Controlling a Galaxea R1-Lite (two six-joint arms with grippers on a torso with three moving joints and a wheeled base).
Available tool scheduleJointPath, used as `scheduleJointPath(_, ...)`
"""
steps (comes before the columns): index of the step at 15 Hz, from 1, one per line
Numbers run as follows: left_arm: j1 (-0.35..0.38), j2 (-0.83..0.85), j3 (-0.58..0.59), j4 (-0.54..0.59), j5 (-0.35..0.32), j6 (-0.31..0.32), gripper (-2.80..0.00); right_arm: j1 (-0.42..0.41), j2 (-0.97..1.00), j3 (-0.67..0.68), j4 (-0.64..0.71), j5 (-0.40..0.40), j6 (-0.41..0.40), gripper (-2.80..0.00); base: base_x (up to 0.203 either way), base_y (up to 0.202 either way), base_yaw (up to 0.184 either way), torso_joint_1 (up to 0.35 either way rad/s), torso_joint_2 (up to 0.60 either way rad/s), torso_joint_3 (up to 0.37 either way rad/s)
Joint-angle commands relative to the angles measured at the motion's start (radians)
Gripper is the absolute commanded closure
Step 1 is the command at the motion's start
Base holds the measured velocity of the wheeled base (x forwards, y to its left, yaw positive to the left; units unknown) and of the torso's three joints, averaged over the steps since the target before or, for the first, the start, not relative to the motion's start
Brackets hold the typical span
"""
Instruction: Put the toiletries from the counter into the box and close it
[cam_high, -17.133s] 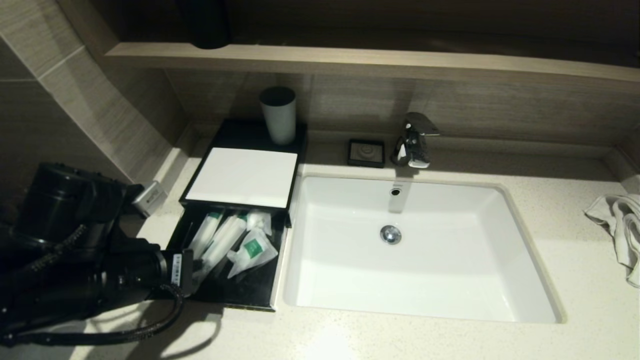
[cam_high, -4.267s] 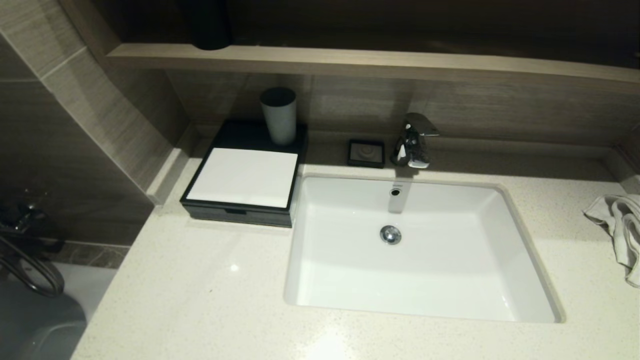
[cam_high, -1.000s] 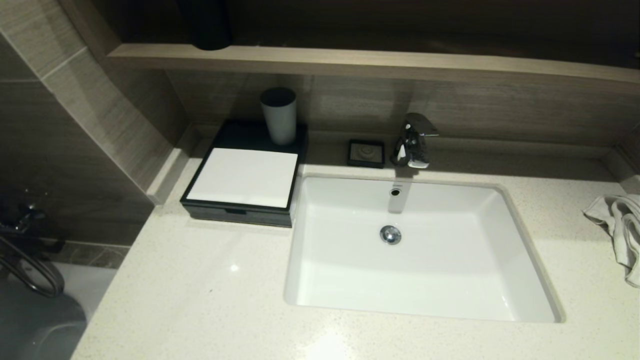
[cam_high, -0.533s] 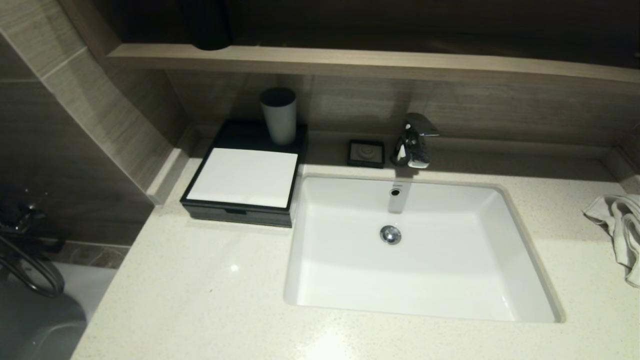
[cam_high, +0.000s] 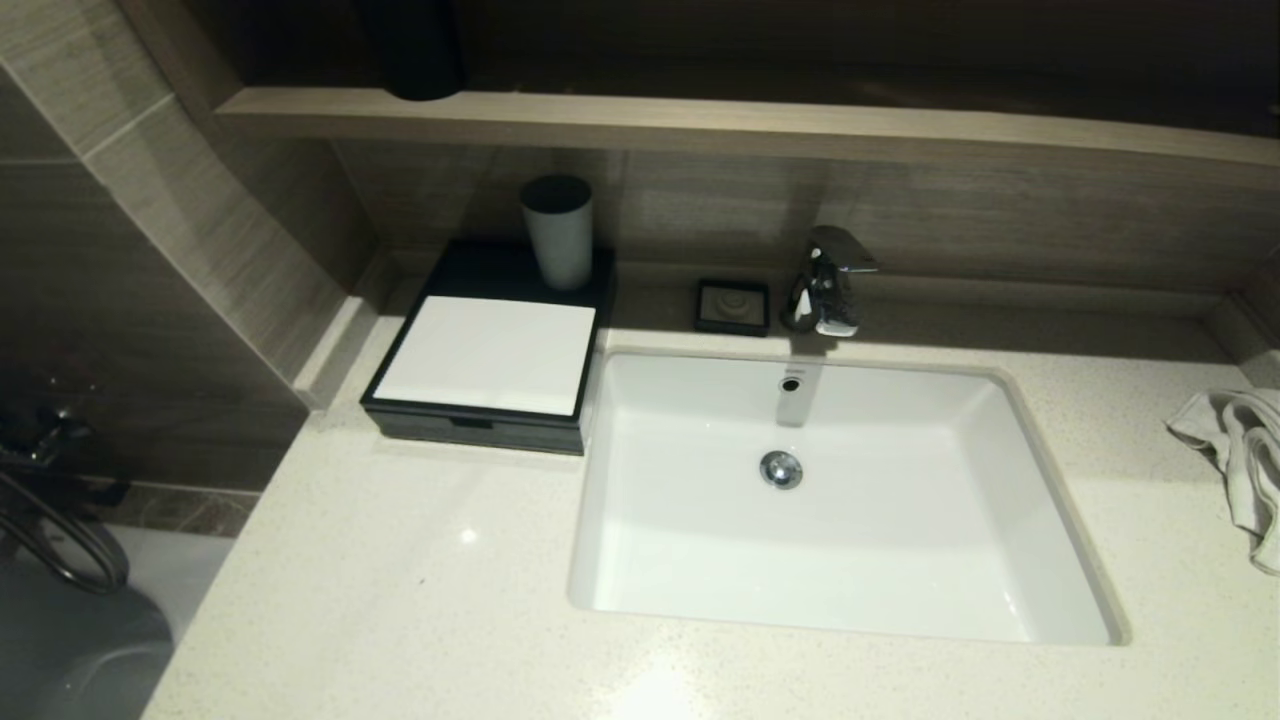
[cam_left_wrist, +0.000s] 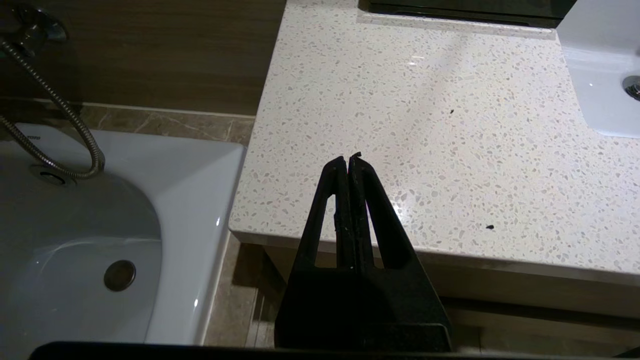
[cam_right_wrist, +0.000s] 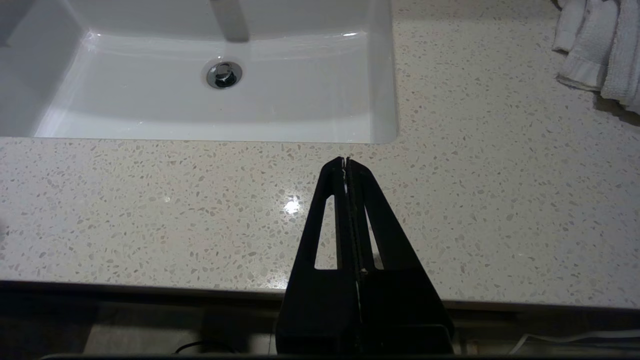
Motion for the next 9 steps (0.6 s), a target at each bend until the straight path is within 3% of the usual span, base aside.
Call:
scheduleJointPath(1, 0.000, 0.001, 0.002, 0.000, 0.000, 0.000, 0.00, 0.000, 0.002, 0.000, 0.000, 0.000, 0.002, 0.00, 0.000, 0.000, 0.000, 0.000, 0.00, 0.000)
scheduleJointPath(9, 0.000, 0.001, 0.002, 0.000, 0.000, 0.000, 0.00, -0.001, 0.000, 0.000, 0.000, 0.000, 0.001, 0.00, 0.000, 0.000, 0.000, 0.000, 0.00, 0.000)
